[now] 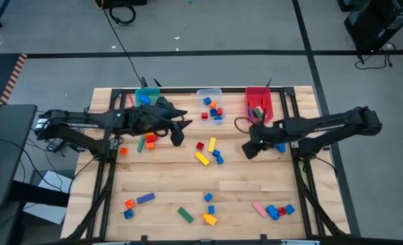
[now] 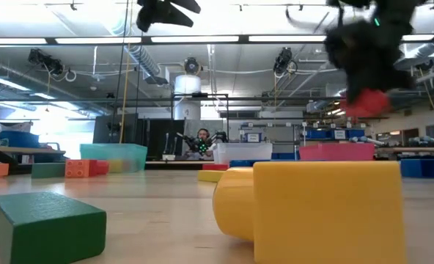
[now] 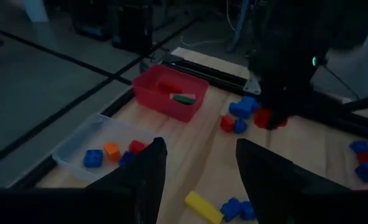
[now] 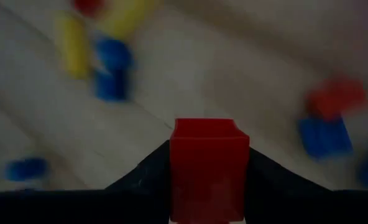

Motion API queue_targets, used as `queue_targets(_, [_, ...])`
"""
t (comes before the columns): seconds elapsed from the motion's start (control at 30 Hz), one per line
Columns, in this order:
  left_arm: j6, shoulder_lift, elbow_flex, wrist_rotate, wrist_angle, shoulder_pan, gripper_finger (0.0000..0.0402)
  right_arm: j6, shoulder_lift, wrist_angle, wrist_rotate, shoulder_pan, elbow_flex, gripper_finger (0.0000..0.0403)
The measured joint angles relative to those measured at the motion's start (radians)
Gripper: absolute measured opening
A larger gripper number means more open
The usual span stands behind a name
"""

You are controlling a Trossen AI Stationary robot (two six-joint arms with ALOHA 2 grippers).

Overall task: Sort blocks by size
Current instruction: Put the red 1 stud game piece into the blue bin

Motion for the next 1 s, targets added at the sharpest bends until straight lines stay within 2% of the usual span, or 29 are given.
queue_targets(0.13, [0.0, 0.06, 0.0, 0.013, 0.012, 0.0, 0.0204, -0.165, -0.009, 0.103, 0.079, -0.012, 0.105, 0.0146])
queue_targets(0.27, [0.004, 0.114, 0.0, 0.062, 0.078, -0.001, 0.0204, -0.302, -0.005, 0.229, 0.083, -0.04, 0.174, 0.0147])
queue_targets(0.37, [0.083, 0.145, 0.0, 0.116, 0.152, -0.002, 0.0204, -0.408, 0.0, 0.316, 0.025, -0.062, 0.197, 0.0147])
queue_targets(0.53, [0.354, 0.168, 0.0, 0.19, 0.244, -0.003, 0.0204, -0.52, 0.002, 0.382, -0.112, -0.086, 0.2, 0.0147])
queue_targets(0.67, [0.57, 0.176, 0.0, 0.232, 0.273, -0.003, 0.0204, -0.569, 0.002, 0.394, -0.164, -0.096, 0.2, 0.0147])
queue_targets(0.8, [0.647, 0.179, 0.0, 0.255, 0.328, -0.003, 0.0204, -0.628, 0.015, 0.442, -0.185, -0.099, 0.2, 0.0147])
queue_targets(1.0, [0.657, 0.182, 0.0, 0.26, 0.339, -0.002, 0.0204, -0.744, 0.084, 0.523, -0.21, -0.1, 0.202, 0.0146])
